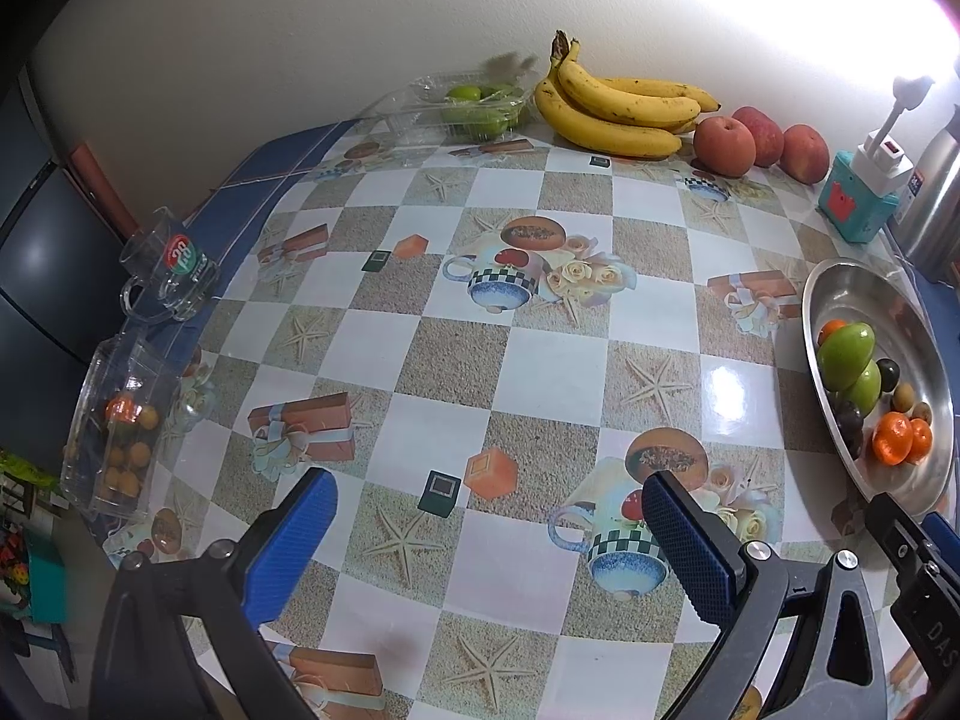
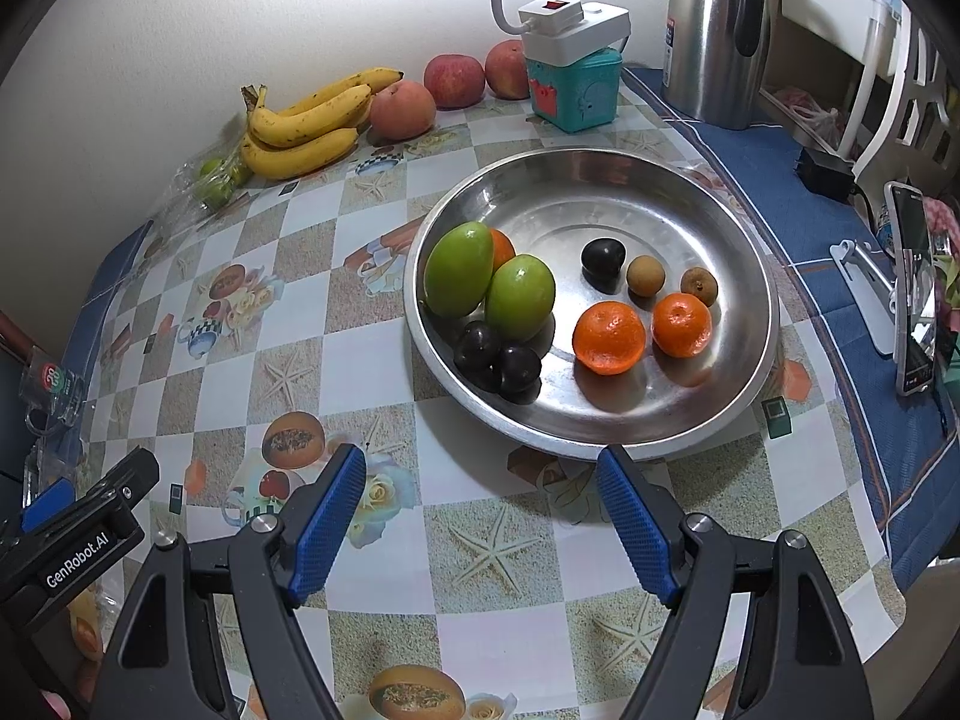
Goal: Organize fruits
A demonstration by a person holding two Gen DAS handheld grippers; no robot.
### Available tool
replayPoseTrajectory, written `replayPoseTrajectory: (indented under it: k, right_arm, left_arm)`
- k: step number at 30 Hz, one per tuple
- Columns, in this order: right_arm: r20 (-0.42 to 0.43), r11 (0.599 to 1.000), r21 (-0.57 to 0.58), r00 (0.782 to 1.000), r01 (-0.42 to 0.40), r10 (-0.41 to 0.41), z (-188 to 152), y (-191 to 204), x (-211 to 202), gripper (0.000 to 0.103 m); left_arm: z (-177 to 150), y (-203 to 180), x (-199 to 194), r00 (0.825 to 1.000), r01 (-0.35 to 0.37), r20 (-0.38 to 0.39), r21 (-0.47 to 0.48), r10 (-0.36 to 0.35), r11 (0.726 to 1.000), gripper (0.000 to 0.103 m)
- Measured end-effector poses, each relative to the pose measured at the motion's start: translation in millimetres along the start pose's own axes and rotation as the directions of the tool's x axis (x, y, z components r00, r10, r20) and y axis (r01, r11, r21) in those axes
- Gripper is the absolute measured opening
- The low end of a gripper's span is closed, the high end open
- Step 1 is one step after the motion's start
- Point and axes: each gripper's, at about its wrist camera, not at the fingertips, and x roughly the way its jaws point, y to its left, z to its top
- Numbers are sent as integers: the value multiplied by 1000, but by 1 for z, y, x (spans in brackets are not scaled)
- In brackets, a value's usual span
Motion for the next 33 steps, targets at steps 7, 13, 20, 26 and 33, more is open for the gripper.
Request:
replayPoseTrajectory:
  k: [7,13,20,26,33]
  right_arm:
    - [1,1000,0,1000,-1,1,0,0,-1,80]
    - [0,1000,1,1000,-1,1,0,0,-1,80]
    - [0,1000,0,1000,-1,1,0,0,-1,80]
    - [0,1000,0,1000,-1,1,0,0,0,80]
    - [-1,1000,0,1000,-1,1,0,0,0,80]
  left_arm:
    - [0,0,0,1000,2,-1,2,-2,1000,103]
    - [0,0,0,1000,2,-1,2,-2,1000,103]
    - [-1,-1,0,1000,1,-1,2,-1,1000,103]
    - [0,-1,0,1000,0,-2,3,0,1000,103]
    - [-1,-1,1,1000,-3,-2,9,3,1000,103]
